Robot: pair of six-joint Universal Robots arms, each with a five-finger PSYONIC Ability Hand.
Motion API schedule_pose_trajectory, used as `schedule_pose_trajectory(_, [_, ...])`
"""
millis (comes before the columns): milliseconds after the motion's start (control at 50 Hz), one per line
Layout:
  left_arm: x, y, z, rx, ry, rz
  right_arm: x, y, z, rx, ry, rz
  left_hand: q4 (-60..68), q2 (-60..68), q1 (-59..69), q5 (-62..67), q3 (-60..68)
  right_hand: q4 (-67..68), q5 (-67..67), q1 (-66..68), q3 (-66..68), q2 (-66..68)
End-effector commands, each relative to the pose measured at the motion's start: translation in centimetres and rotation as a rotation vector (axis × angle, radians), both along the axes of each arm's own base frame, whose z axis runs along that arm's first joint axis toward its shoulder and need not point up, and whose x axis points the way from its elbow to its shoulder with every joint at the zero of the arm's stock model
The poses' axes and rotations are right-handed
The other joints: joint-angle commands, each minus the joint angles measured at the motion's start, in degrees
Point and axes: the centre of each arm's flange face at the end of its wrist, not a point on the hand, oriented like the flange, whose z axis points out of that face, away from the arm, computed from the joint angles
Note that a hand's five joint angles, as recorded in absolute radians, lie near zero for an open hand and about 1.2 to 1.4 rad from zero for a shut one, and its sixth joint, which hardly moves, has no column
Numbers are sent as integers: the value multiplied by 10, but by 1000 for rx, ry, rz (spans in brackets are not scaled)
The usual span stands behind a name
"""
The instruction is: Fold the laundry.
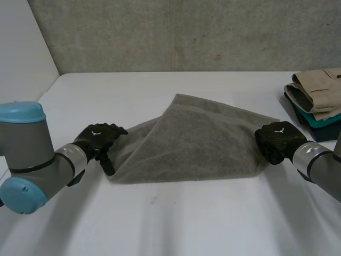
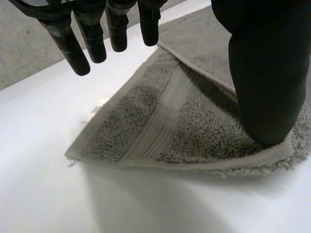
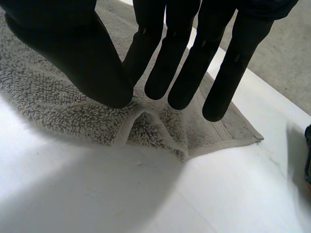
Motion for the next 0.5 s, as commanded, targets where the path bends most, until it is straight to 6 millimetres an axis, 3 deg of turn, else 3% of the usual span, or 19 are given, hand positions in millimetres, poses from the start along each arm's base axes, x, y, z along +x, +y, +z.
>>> schedule_pose_trajectory(20, [1,5,15,-27,7,1,1,1,1,-13,15,4,-15,-18,-12,-32,-21,-171,-166,-158,-171,-172])
schedule_pose_trajectory(180, [4,30,32,4,-44,-21,-6,2,12,-34,51,-24,-9,-13,-7,-26,-16,-259,-254,-246,-259,-260])
schedule_pose_trajectory(360, [12,52,38,-53,-130,-74,-16,12,-9,41,134,-17,-9,-13,-7,-26,-16,-306,-301,-293,-306,-307])
schedule_pose_trajectory(500, [10,57,37,-77,-120,-88,-18,2,-24,9,109,-39,-13,-16,-10,-30,-19,-298,-293,-285,-297,-299])
